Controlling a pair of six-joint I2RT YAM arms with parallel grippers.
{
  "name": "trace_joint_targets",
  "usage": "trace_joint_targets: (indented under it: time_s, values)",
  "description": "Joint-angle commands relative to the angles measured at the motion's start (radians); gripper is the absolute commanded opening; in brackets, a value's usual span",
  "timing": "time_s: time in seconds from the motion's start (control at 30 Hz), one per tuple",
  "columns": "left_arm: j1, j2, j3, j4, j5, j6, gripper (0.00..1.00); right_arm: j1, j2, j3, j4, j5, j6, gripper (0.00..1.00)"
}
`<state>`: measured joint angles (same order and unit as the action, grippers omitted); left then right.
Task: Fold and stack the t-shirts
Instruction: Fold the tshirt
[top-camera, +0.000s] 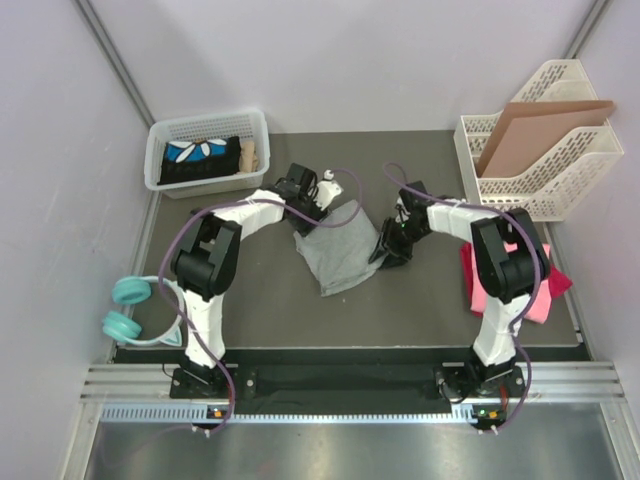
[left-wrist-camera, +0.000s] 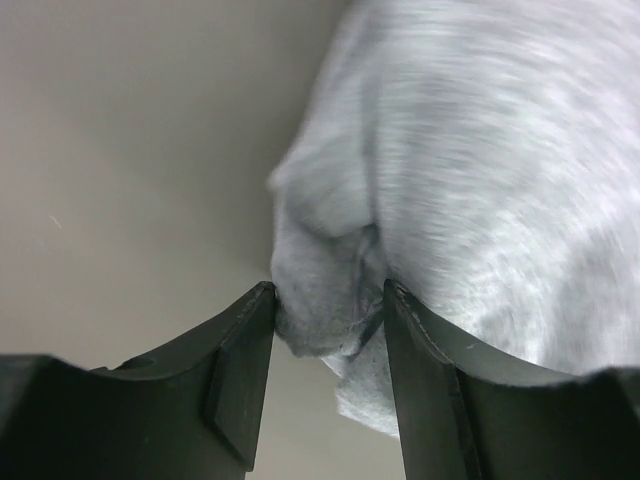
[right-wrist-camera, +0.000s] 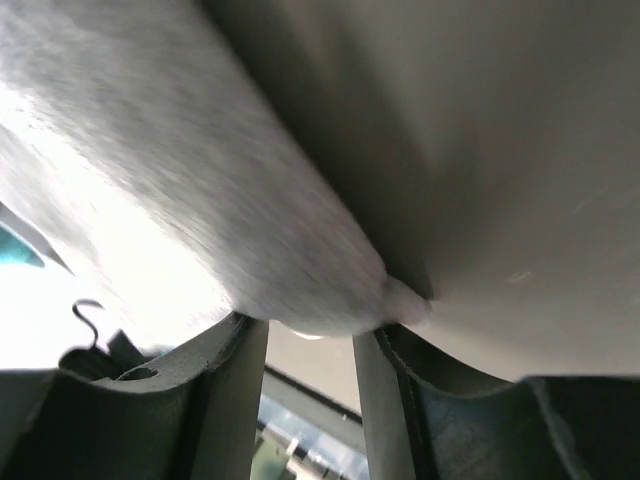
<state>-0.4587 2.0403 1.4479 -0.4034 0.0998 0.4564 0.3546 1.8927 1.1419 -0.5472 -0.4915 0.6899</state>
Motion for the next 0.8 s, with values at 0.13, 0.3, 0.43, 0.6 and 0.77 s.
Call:
trace_joint_targets:
  time_s: [0.13, 0.3, 0.43, 0.6, 0.77]
  values:
    - [-0.005, -0.219, -0.188, -0.109, 0.070, 0.022, 0.52, -0.106, 0.135, 0.235, -0.114, 0.165, -0.130, 0.41]
    - [-0.026, -0.313, -0.256, -0.132, 0.089, 0.028, 0.52, -0.111, 0.245, 0.403, -0.157, 0.127, -0.130, 0.46]
    - [-0.049, -0.345, -0.279, -0.143, 0.110, -0.001, 0.52, -0.108, 0.319, 0.513, -0.180, 0.093, -0.119, 0.46]
    - [-0.083, -0.385, -0.313, -0.137, 0.144, -0.047, 0.52, -0.100, 0.405, 0.640, -0.217, 0.073, -0.112, 0.47]
    - [-0.138, -0.385, -0.348, -0.107, 0.178, -0.090, 0.52, -0.074, 0.480, 0.734, -0.244, 0.039, -0.115, 0.47]
